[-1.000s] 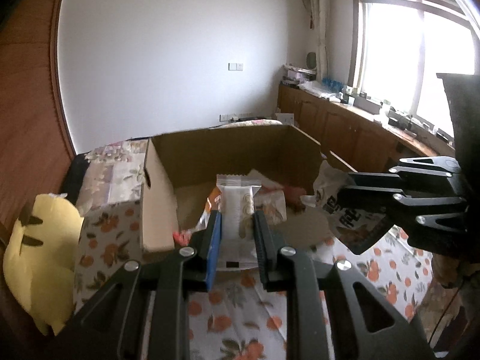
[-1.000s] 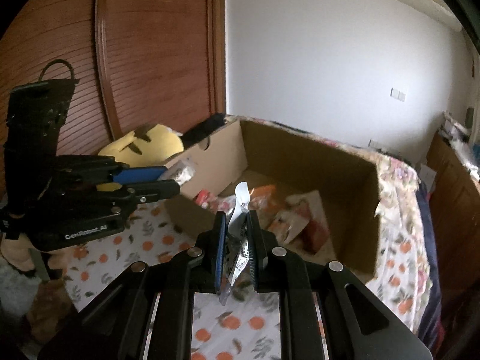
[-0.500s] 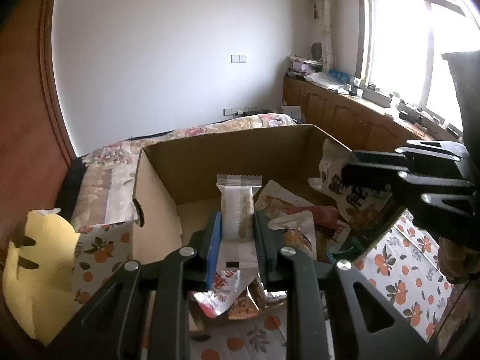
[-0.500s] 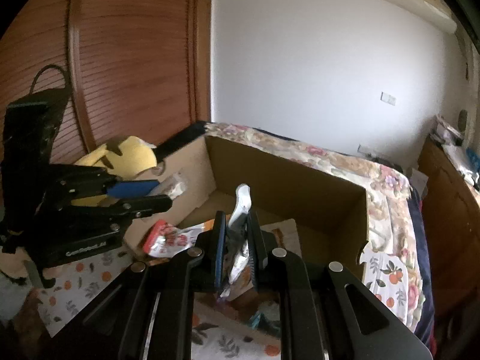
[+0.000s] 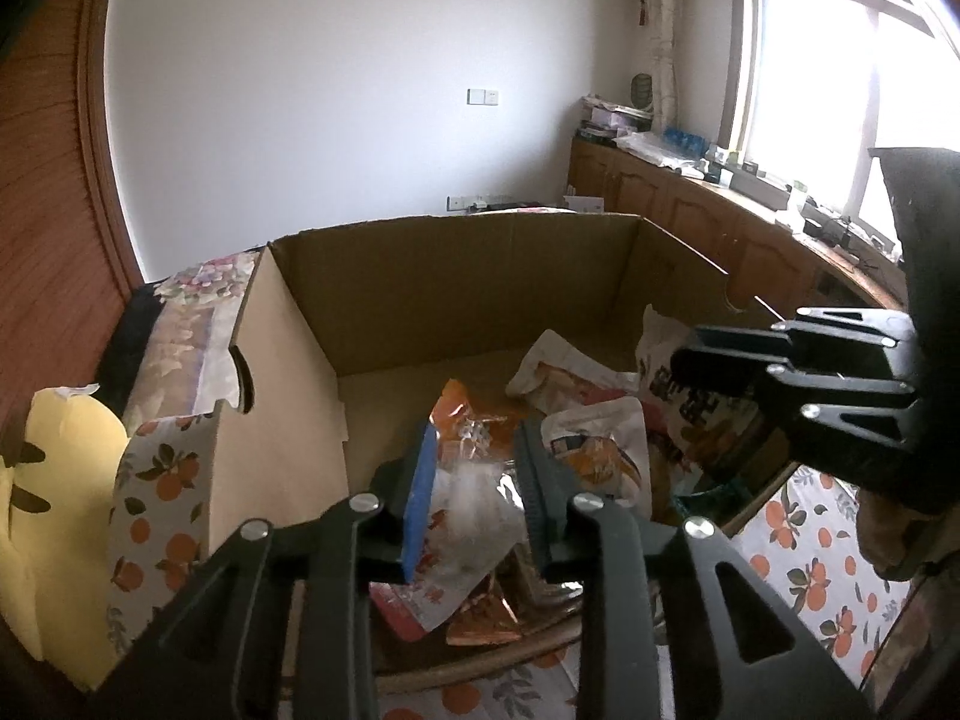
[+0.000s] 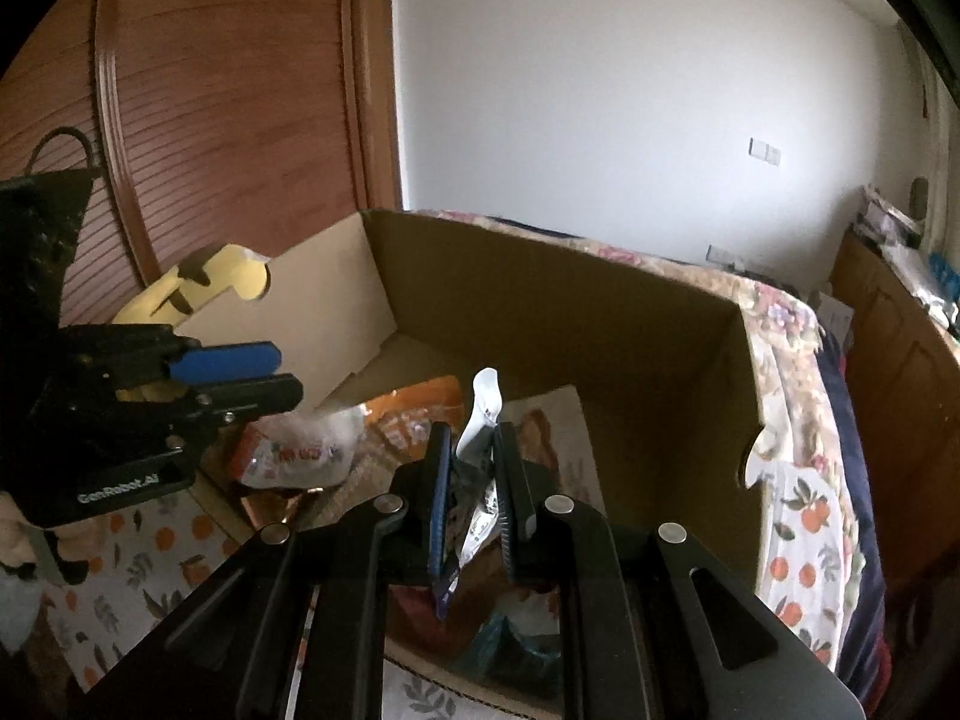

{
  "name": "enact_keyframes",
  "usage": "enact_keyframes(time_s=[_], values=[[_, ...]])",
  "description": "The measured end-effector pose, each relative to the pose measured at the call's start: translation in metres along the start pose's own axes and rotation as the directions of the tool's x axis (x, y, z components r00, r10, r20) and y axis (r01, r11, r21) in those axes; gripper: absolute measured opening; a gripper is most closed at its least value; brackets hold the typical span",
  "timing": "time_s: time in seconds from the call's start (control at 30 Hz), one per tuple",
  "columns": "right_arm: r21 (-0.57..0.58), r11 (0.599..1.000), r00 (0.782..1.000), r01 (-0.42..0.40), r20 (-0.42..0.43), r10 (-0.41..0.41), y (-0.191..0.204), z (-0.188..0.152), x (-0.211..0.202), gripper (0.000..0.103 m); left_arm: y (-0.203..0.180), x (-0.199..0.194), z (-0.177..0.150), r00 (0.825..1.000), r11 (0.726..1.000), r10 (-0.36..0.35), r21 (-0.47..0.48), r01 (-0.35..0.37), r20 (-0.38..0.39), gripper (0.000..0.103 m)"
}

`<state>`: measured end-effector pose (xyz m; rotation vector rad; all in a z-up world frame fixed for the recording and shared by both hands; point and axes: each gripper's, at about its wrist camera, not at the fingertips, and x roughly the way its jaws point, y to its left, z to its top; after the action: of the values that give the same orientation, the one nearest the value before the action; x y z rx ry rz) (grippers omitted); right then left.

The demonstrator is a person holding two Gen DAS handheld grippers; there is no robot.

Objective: Organize snacks
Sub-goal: 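Carry both packets into the cardboard box and open both tools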

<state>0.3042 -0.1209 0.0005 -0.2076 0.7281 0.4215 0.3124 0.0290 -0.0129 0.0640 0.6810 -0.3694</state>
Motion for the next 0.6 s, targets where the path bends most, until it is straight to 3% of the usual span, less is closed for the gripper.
enact_keyframes(time_s=[0.27,0.6], values=[[0.047,0.999,1.000,-0.014,0.001,0.014,-0.006,-0.007,-0.010,0.012,-0.006,-0.016,-0.003,1.000,1.000,0.022,0.002,-0.022,0.018,0.035],[0.048,0.999,0.999,-0.014,0.047,0.011,0.009,-0.007,-0.050,0.016,-0.019,-0.066,-0.006,0.996,0.998,0.053,0.018,-0.054,0.078,0.039]])
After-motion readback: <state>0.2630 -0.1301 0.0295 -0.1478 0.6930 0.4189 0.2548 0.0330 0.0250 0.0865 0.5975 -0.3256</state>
